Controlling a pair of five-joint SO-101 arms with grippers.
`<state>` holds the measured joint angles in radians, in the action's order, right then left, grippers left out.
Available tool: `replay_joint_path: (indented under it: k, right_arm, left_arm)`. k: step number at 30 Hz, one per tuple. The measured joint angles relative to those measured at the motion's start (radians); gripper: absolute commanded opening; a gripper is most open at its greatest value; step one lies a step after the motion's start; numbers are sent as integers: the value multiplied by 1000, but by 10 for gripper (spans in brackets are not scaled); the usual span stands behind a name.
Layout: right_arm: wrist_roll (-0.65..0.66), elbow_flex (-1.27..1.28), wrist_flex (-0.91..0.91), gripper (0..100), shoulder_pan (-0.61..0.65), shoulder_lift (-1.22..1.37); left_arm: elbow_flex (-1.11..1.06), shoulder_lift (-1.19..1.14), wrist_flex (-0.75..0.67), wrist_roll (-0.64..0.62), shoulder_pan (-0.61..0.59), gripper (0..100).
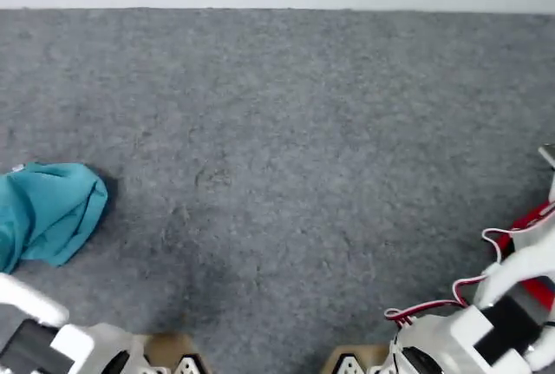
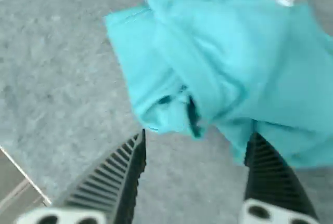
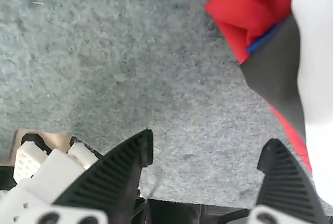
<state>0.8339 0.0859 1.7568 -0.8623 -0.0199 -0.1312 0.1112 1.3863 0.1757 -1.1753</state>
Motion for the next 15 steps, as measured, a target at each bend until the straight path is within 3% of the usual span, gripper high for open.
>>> replay_joint_path:
  k: [4, 8, 13, 15]
  right_arm:
    - [0, 0, 0, 329, 0, 0]
    - [0, 0, 0, 329, 0, 0]
    - [0, 0, 0, 329, 0, 0]
    - [0, 0, 0, 329, 0, 0]
  left_arm:
    - [-126, -89, -198, 80, -9, 290]
    - [-117, -256, -341, 91, 37, 218]
    - [20, -480, -377, 91, 132, 55]
    - [107, -545, -328, 92, 173, 8]
